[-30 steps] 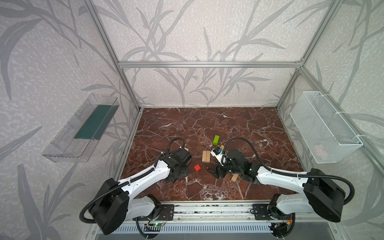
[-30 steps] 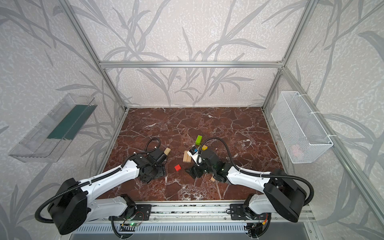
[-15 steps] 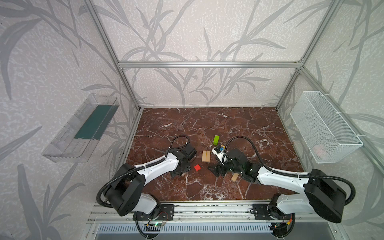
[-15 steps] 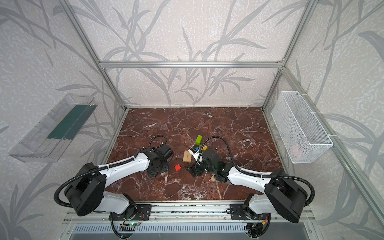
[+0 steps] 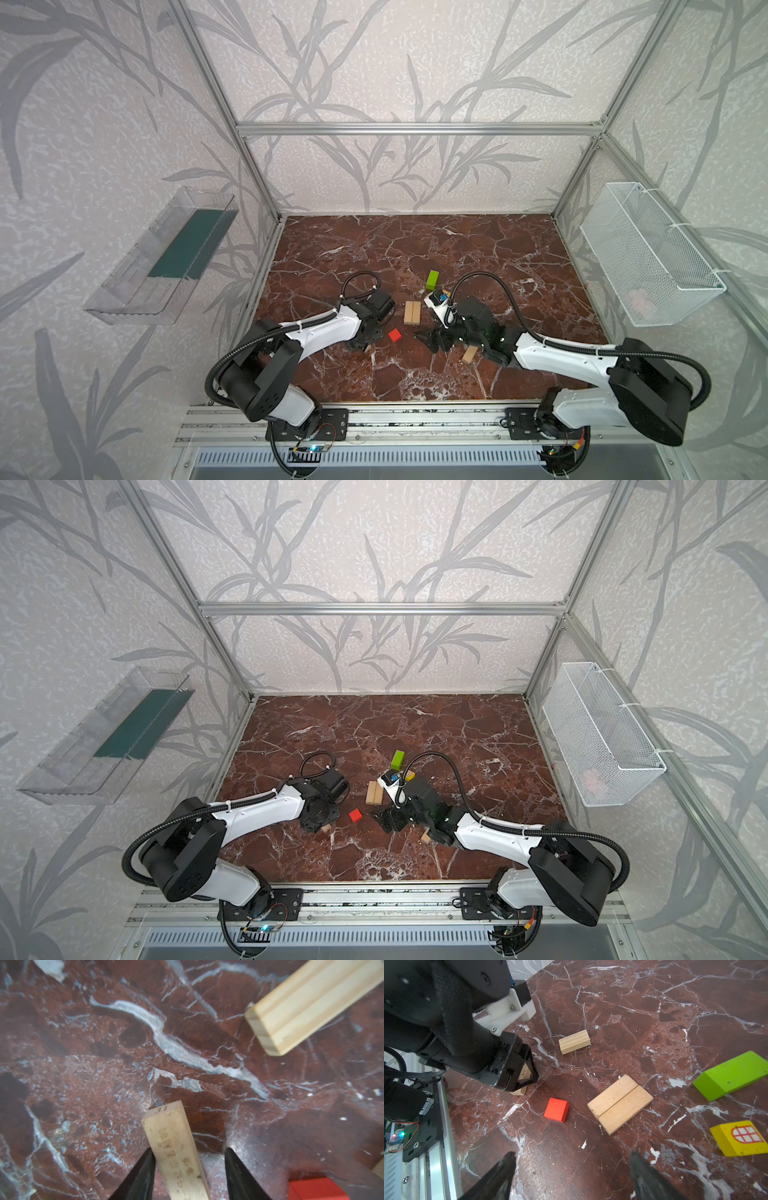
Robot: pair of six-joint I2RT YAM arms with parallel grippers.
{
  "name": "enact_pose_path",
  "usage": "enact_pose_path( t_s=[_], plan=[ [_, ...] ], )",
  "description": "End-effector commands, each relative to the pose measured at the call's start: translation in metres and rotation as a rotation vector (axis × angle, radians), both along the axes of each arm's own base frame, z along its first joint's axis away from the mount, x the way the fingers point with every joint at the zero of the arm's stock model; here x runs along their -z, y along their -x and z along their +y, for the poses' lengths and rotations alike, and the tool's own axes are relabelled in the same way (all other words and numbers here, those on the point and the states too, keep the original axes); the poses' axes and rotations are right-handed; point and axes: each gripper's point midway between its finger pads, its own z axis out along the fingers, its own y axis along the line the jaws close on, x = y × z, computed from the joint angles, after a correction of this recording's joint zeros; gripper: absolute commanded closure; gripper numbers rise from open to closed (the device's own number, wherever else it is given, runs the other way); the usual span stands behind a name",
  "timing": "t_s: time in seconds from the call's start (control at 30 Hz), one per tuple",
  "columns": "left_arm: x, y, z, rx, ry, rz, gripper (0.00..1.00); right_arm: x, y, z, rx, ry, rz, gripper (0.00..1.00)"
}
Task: Build the wood block tower
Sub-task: 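Close the left gripper on the printed pine bar and lift it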
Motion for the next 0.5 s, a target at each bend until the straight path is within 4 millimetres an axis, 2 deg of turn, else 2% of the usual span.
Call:
enact_pose_path(
  t_s=[0.0,0.47],
  plan=[
    [0.0019,0.002,0.0071,-0.041,0.004,-0.014,0.5,-0.0045,-0.0029,-0.0008,0.01,-0.005,-0.024,0.15],
    [0.0005,0.0012,-0.0004,-0.012,0.077,-0.047,0.74,-0.0034,-0.003,-0.0002,0.011,0.0,-0.016,0.14]
  ],
)
